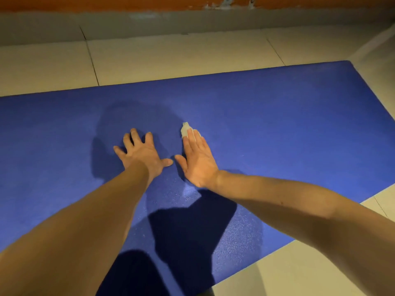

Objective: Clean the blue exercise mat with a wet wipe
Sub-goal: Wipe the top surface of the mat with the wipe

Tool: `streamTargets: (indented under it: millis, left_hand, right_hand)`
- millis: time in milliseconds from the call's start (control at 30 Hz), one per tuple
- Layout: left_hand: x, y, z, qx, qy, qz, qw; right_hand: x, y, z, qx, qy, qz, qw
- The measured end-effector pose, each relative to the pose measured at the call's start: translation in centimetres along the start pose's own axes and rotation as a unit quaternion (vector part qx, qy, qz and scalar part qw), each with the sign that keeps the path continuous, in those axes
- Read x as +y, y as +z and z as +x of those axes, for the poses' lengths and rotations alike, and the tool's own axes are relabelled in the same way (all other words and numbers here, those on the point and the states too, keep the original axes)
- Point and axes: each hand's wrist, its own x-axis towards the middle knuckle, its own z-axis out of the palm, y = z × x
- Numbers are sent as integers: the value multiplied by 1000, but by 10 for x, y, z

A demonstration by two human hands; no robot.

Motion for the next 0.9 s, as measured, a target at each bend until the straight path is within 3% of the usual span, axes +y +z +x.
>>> streamTargets:
  millis: [133,267,400,500,633,733,800,900]
  left_hand:
    - [1,-6,4,4,-5,19,1000]
    - [-9,-10,12,-57,-13,4,998]
    - [-7,-11,13,-70,-13,1,997]
    - [-4,-13,15,-70,-17,0,997]
    - [-4,-11,16,-70,-20,9,997]
    - [-5,-13,16,-77,-22,0,997]
    - [-6,-12,16,-83,-20,-7,996]
    - [-9,-11,16,-83,-14,-9,996]
  right_hand:
    - [28,-15,15,-11,-43,-21,999]
    - [64,-43,63,-2,84,-76,994]
    - [44,-42,82,-10,163,-42,986]
    - [16,-20,68,39,100,-14,994]
    - [-5,-3,49,-17,-40,-33,999]
    - [18,-15,57,-39,-108,-45,992]
    - [40,-32,74,-15,-50,-44,998]
    - [58,-55,105,-12,114,-56,992]
